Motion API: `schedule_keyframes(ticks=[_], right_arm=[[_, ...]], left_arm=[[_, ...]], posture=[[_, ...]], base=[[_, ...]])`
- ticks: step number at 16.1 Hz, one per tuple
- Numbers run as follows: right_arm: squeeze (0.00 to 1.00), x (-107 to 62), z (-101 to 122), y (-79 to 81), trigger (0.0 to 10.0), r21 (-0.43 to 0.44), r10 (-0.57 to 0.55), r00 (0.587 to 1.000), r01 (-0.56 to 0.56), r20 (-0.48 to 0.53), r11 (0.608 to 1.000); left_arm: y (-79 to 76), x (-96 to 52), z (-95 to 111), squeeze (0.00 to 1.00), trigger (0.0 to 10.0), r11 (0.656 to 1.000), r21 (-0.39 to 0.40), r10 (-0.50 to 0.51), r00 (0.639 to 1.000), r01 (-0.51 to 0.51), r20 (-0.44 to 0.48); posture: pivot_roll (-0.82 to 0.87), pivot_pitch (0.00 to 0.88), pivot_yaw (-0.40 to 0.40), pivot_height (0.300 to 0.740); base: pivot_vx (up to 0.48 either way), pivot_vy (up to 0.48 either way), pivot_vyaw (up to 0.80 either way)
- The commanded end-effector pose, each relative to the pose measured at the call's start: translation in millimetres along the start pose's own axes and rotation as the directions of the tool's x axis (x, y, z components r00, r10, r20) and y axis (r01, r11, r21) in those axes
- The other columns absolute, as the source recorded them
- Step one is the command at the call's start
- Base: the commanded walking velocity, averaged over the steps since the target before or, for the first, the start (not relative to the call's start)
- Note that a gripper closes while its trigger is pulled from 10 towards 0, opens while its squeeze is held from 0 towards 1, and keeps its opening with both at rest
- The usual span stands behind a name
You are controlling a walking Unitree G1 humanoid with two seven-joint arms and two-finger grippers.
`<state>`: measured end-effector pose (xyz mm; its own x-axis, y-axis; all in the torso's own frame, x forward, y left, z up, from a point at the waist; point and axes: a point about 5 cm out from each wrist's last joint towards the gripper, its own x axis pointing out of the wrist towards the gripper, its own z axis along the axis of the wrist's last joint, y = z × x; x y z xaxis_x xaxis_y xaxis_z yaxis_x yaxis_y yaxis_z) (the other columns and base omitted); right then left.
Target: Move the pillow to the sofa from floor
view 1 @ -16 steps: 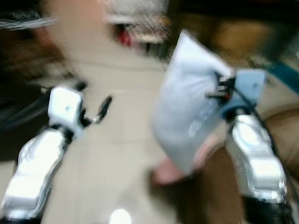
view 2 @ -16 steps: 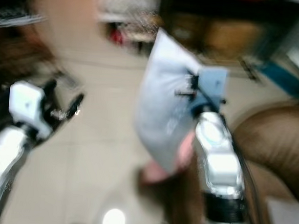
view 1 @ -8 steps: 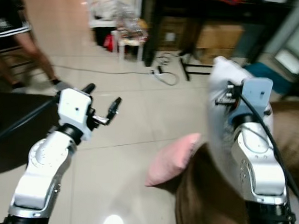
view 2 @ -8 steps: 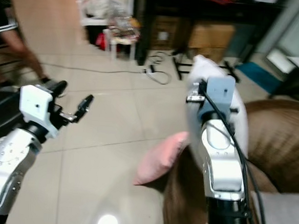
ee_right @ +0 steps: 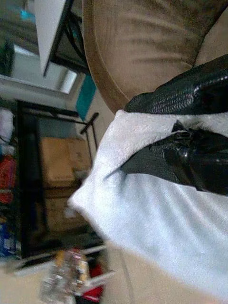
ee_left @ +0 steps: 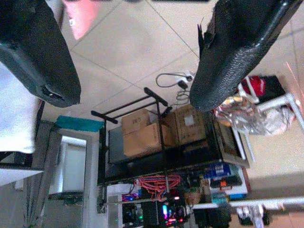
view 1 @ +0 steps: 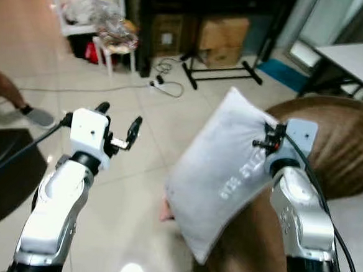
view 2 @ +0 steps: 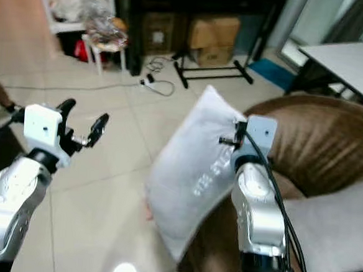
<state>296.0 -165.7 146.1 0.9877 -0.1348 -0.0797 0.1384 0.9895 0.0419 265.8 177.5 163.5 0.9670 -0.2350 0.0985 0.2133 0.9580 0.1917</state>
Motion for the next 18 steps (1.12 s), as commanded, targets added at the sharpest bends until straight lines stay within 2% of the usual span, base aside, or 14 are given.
schedule_keyframes(ticks=[1,3,4,5,8,11,14,15,18], right_arm=[[0.00,-1.6,11.9,-5.3,10.0,0.019,0.006,0.998,-0.007,0.059,1.000],[0.00,-5.7,8.6,1.0,10.0,0.012,0.079,0.996,-0.079,0.033,0.997],[0.00,-5.9,8.1,1.9,10.0,-0.027,0.072,0.997,-0.071,0.034,0.997],[0.00,-5.1,7.2,3.7,10.0,-0.102,0.083,0.996,-0.079,0.036,0.992],[0.00,-5.0,10.5,6.0,10.0,-0.056,0.087,0.994,-0.083,0.068,0.995],[0.00,-6.3,8.4,9.8,10.0,-0.014,0.120,0.992,-0.119,0.041,0.993],[0.00,-7.9,7.8,11.1,10.0,-0.037,0.121,0.991,-0.119,0.054,0.992],[0.00,-7.7,8.0,9.4,10.0,-0.071,0.101,0.993,-0.096,0.063,0.993],[0.00,-6.3,8.9,7.7,10.0,-0.046,0.056,0.996,-0.053,0.073,0.998]], left_arm=[[-0.7,0.3,-0.4,0.00,10.0,1.000,0.026,0.005,1.000,-0.005,0.002],[-0.5,-1.6,-5.7,0.00,10.0,0.998,0.055,0.006,1.000,-0.006,-0.016],[-0.3,-2.0,-7.8,0.00,10.0,0.998,0.064,0.005,1.000,-0.003,-0.025],[-0.5,-2.0,-8.5,0.00,10.0,0.998,0.069,0.005,1.000,-0.003,-0.027],[-1.2,-0.9,-8.4,0.00,10.0,0.998,0.070,0.009,1.000,-0.008,-0.020],[-2.5,0.1,-8.9,0.00,10.0,0.997,0.071,0.007,1.000,-0.006,-0.017],[-2.2,0.3,-12.2,0.00,10.0,0.998,0.061,0.008,1.000,-0.006,-0.029],[-1.8,0.2,-12.4,0.00,10.0,0.998,0.062,0.011,1.000,-0.009,-0.028],[2.1,0.4,-13.1,0.00,10.0,0.997,0.070,0.035,0.999,-0.033,-0.029]], posture=[[0.03,0.000,-0.063,0.740],[0.03,0.000,-0.060,0.740],[0.03,0.000,-0.061,0.740],[0.03,0.000,-0.061,0.740],[0.03,0.000,-0.062,0.740],[0.03,0.000,-0.063,0.740],[0.03,0.000,-0.056,0.740],[0.03,0.000,-0.056,0.740],[0.03,0.000,-0.057,0.740]], base=[[0.000,0.000,-0.80],[0.000,0.000,-0.80],[0.000,0.000,-0.80],[0.000,0.000,-0.80],[0.000,0.000,-0.80],[0.000,0.000,-0.80],[0.000,0.000,-0.80],[0.000,0.000,-0.80],[0.000,0.000,-0.80]])
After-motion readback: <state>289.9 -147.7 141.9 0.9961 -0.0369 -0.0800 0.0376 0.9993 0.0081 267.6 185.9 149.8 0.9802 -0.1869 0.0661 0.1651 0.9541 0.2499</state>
